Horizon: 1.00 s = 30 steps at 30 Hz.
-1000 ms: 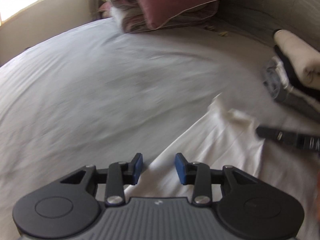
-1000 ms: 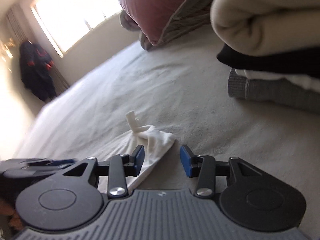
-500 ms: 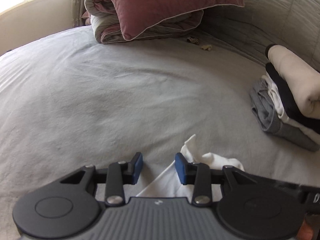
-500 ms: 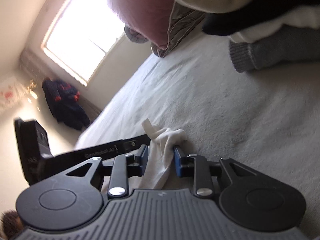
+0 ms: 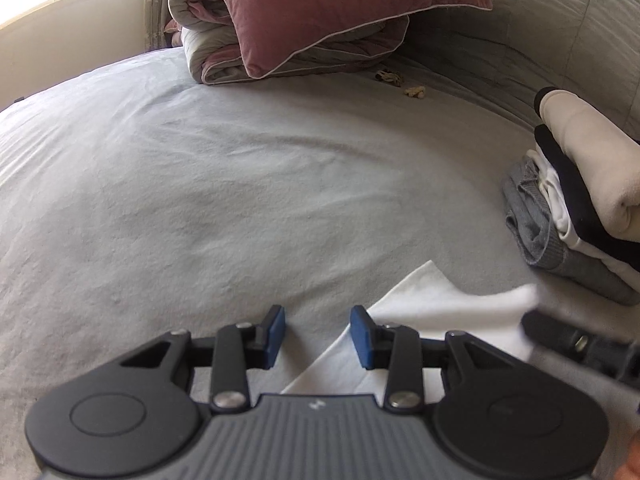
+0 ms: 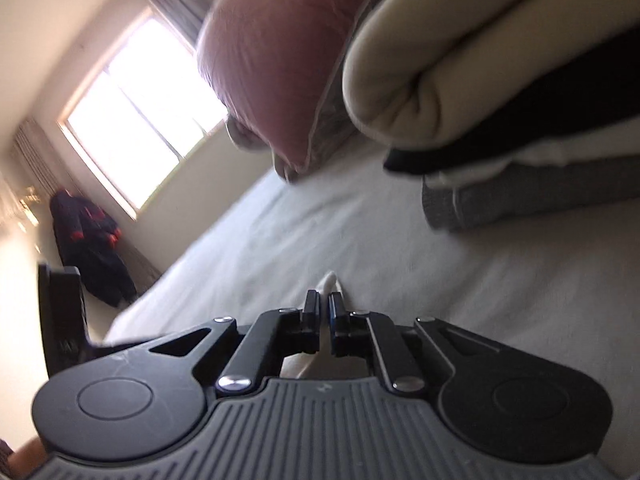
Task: Fold clothes
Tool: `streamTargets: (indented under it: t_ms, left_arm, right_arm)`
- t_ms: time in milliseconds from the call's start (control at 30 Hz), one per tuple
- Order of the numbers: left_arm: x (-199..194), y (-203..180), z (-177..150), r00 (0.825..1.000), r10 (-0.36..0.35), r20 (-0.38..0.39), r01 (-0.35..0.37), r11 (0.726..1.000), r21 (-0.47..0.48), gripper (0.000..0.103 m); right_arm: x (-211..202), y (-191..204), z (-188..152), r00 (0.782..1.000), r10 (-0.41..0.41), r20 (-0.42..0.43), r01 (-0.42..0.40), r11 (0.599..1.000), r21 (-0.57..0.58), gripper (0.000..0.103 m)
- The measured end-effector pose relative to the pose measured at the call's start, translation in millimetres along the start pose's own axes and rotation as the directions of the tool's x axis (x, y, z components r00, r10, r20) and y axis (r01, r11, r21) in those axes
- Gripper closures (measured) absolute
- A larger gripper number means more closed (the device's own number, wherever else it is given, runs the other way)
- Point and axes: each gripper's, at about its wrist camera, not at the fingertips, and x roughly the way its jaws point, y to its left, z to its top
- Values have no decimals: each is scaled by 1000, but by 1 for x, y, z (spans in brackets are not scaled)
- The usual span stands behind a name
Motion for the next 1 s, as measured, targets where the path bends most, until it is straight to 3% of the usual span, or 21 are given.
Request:
streamTargets:
  t_ms: [33, 133, 233, 300, 400, 433, 467, 500, 567, 667, 833, 900, 1000]
  left_arm:
    - [0, -1, 1, 1000, -10, -4, 10, 1000, 1, 66]
    - [2, -5, 4, 999, -43, -15, 43, 999, 7, 66]
    - [6, -13, 8, 997, -77, -25, 78, 997, 18, 66]
    - [10, -21, 10, 996, -84, -25, 85, 996, 34, 66]
    - [16, -29, 11, 997, -81, -15, 81, 996, 48, 67]
    - [17, -31, 11, 996, -84, -13, 85, 995, 46, 75]
    - [18, -32, 11, 995, -100, -17, 100, 994, 41, 93]
    - [19, -34, 11, 994, -111, -18, 111, 993, 38, 101]
    - [18, -40, 10, 995, -104, -3, 104, 994, 44, 102]
    - [13, -45, 10, 994, -70, 80, 67, 997, 38, 102]
    - [8, -47, 15, 977, -57, 205, 59, 998, -7, 102]
    - [11, -51, 16, 972, -51, 230, 54, 999, -8, 102]
    - [27, -57, 12, 974, -36, 224, 39, 999, -10, 102]
  right_arm:
    - [1, -1, 0, 1000, -19, -18, 19, 1000, 15, 87]
    - [-2, -16, 4, 997, -61, -39, 65, 993, 96, 87]
    - [-6, -22, 9, 999, -41, -36, 45, 992, 117, 75]
    - [-7, -15, 5, 999, -38, -30, 40, 997, 70, 67]
    - [-3, -1, -4, 997, -67, -29, 66, 996, -60, 66]
    - [0, 3, -6, 997, -76, -33, 72, 992, -103, 65]
    - [2, 6, -8, 996, -80, -37, 74, 988, -137, 65]
    - [2, 5, -11, 996, -75, -43, 68, 986, -154, 66]
    - [3, 3, -12, 996, -67, -56, 57, 985, -161, 96]
    - [-2, -1, -10, 998, -45, -53, 38, 991, -131, 97]
    - [-3, 11, -2, 996, -54, 71, 68, 972, -225, 98]
    - [-2, 9, 2, 992, -68, 102, 91, 966, -243, 98]
    - [13, -7, 7, 994, -88, 58, 98, 978, -186, 98]
